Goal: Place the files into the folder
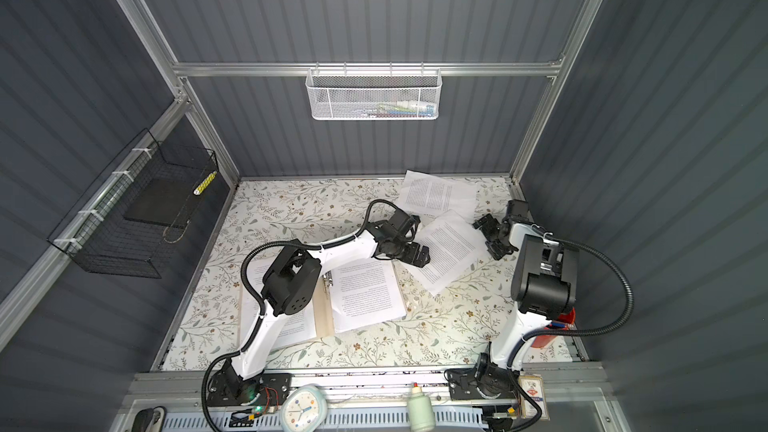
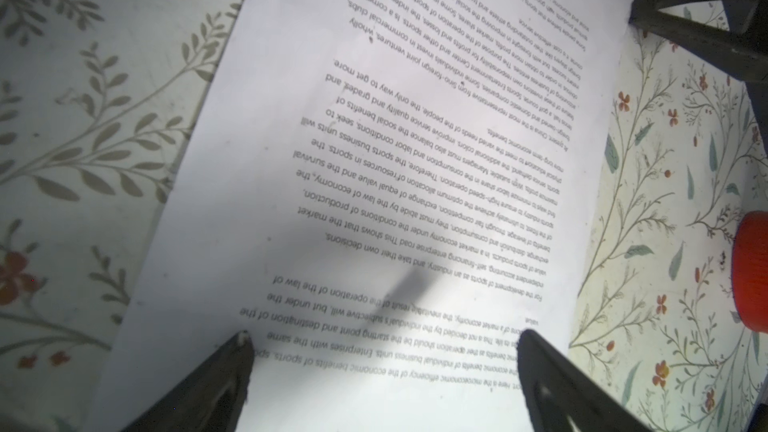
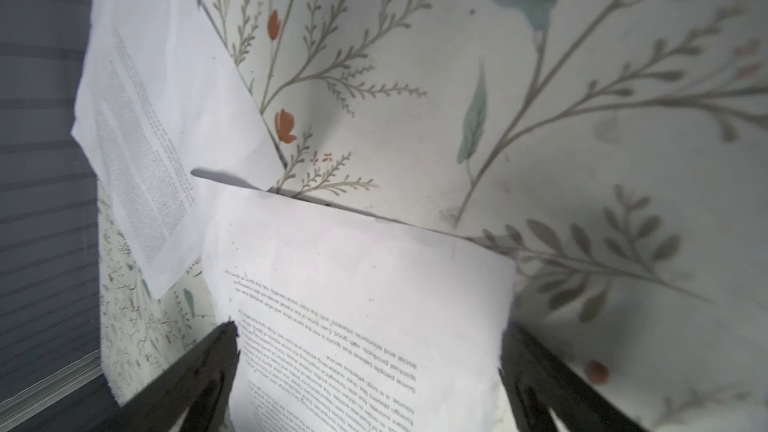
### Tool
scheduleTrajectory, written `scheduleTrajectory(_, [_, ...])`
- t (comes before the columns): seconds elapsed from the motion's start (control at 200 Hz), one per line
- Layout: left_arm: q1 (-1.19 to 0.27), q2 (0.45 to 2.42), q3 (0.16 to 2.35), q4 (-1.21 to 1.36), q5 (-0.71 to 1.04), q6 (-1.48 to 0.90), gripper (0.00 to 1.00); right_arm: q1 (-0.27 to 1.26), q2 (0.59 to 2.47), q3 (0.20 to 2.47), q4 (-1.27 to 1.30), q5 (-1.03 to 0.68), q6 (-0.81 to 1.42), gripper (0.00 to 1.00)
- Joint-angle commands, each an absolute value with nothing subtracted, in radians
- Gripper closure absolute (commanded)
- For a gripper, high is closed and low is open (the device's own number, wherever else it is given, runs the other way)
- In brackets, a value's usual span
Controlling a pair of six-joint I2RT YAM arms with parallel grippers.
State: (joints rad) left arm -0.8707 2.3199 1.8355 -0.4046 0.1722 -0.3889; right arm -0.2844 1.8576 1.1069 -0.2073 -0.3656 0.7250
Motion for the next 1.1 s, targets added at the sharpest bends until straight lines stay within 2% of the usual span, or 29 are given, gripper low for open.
scheduleTrajectory(0.0, [-0.866,2.374,1.855,-0.491,0.196,-0.382,0.00,-0.278,1.870,1.022,-0.215,-0.471,0.744,0.01])
scheduleTrajectory(0.415, [-0.865,2.393,1.873,-0.498,0.208,-0.382,0.00,-0.250,1.797,0.841,-0.070,-0.609,0.782,0.01])
scheduleTrajectory(0.68, [-0.867,2.395,1.868,-0.499,0.218,-0.382,0.00,-0.237,1.754,0.805,-0.025,-0.694,0.834,0.01])
scheduleTrajectory(1.095, [-0.866,2.395,1.861,-0.500,0.231,-0.379,0.00,-0.196,1.746,0.675,0.297,-0.828,0.998,0.01])
